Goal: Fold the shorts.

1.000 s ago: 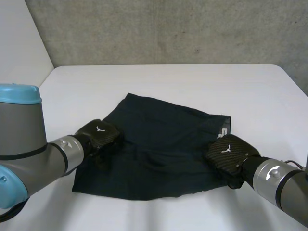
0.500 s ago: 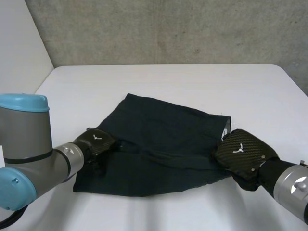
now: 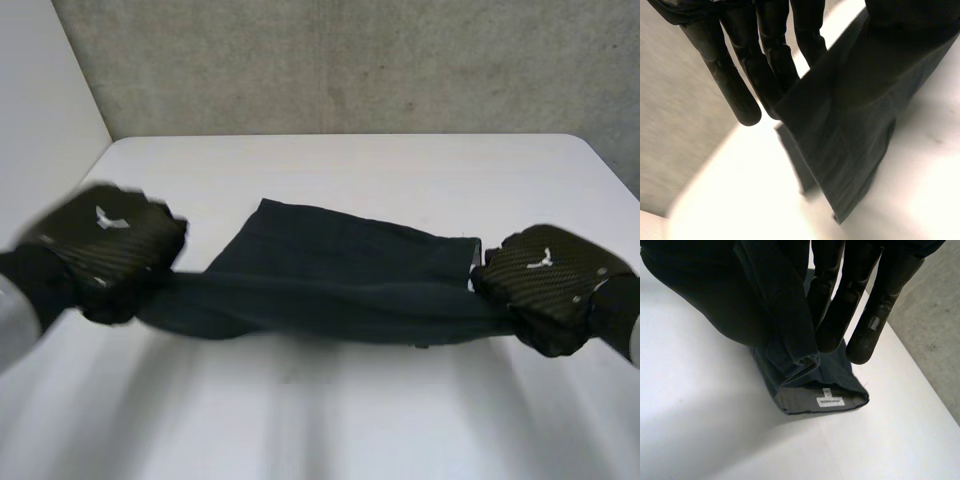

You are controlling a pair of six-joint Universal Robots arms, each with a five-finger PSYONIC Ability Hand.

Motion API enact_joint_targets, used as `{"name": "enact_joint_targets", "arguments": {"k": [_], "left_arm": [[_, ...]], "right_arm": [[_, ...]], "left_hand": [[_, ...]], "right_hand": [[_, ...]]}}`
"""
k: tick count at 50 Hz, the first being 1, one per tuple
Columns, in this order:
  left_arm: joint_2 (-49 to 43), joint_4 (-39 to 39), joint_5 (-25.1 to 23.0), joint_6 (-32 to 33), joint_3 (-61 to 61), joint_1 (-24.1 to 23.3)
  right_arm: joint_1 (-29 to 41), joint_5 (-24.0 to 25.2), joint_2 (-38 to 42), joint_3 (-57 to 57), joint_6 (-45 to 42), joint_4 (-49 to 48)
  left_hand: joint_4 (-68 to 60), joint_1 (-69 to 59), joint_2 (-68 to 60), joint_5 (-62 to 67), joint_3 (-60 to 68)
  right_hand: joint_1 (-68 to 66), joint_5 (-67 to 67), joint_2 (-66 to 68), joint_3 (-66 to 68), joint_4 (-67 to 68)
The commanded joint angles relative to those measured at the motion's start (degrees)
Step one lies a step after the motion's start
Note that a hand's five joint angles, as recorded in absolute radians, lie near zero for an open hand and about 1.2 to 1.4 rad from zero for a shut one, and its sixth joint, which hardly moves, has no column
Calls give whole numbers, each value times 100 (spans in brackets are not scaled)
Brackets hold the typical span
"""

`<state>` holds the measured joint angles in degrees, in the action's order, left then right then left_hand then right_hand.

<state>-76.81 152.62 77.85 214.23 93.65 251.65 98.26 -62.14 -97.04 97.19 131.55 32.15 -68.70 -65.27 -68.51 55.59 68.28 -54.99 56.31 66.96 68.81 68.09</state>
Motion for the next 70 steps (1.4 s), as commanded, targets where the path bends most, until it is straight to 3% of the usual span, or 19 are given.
{"name": "enact_joint_targets", "arguments": {"k": [1, 9, 17, 22, 27, 32, 40, 43, 44, 45, 46, 47, 53, 56, 65, 70], "left_arm": [[606, -84, 2, 31, -408, 121], [457, -49, -24, 40, -339, 147], [-1484, 1031, 46, 110, -522, 77], [-3098, 1822, 116, 102, -1512, -177], [-4454, 1999, 520, 119, -2885, -468], [-5982, 2034, 925, 338, -4509, -600], [-7215, 2657, 934, 1121, -5576, -855], [-7321, 3244, 925, 1130, -5568, -986], [-7330, 3343, 934, 1130, -5559, -1013], [-7330, 3440, 943, 1130, -5533, -1030], [-7330, 3623, 1004, 1165, -5463, -1074], [-7322, 3704, 996, 1165, -5427, -1083], [-7155, 3854, 1004, 1095, -5067, -1224], [-6620, 3819, 1031, 946, -4673, -1241], [-4705, 3801, 952, -871, -2118, -1110], [-3965, 3819, 952, -1436, -938, -1004]], "right_arm": [[-9, 0, -192, -718, 29, 537], [-53, 26, -87, -982, -33, 731], [18, -62, 1553, -1394, -24, 669], [35, -132, 2461, -1904, 20, 643], [149, -404, 3252, -2502, 125, 450], [334, -1027, 3990, -3108, 415, -305], [685, -1371, 4650, -3505, 389, -1377], [721, -1538, 4773, -3505, 441, -1931], [729, -1582, 4773, -3487, 468, -2019], [756, -1634, 4782, -3478, 486, -2125], [817, -1774, 4782, -3435, 547, -2291], [861, -1828, 4773, -3408, 591, -2362], [940, -2083, 4257, -2970, 1213, -2644], [940, -2066, 3852, -2566, 1601, -2749], [897, -2004, 2243, -465, 2630, -3242], [897, -1837, 1803, 572, 2832, -3426]], "left_hand": [[-1130, -1473, -1149, 1441, 1172], [-1130, -1473, -1149, 1441, 1172], [-1130, -1473, -1149, 1441, 1172], [-1130, -1473, -1149, 1441, 1172], [-1130, -1473, -1149, 1441, 1172], [-1130, -1473, -1149, 1441, 1172], [-1130, -1473, -1149, 1441, 1172], [-1130, -1473, -1149, 1441, 1172], [-67, -409, -86, 378, 108], [1809, 1466, 1790, -1498, -1768], [5858, 5515, 5839, -5547, -5816], [5870, 5527, 5851, -5559, -5828], [5870, 5527, 5851, -5559, -5828], [5870, 5527, 5851, -5559, -5828], [5748, 5405, 5729, -5437, -5707], [5714, 5371, 5695, -5403, -5672]], "right_hand": [[-2501, 1369, 1304, 1119, 1191], [-2501, 1369, 1304, 1119, 1191], [-2501, 1369, 1304, 1119, 1191], [-2501, 1369, 1304, 1119, 1191], [-2501, 1369, 1304, 1119, 1191], [-2501, 1369, 1304, 1119, 1191], [-2501, 1369, 1304, 1119, 1191], [-2501, 1369, 1304, 1119, 1191], [-2373, 1242, 1176, 992, 1063], [-857, -275, -340, -525, -453], [3305, -4436, -4502, -4687, -4615], [4499, -5631, -5696, -5881, -5809], [4499, -5631, -5696, -5881, -5809], [4499, -5631, -5696, -5881, -5809], [4157, -5288, -5354, -5539, -5467], [3852, -4983, -5049, -5233, -5162]]}}
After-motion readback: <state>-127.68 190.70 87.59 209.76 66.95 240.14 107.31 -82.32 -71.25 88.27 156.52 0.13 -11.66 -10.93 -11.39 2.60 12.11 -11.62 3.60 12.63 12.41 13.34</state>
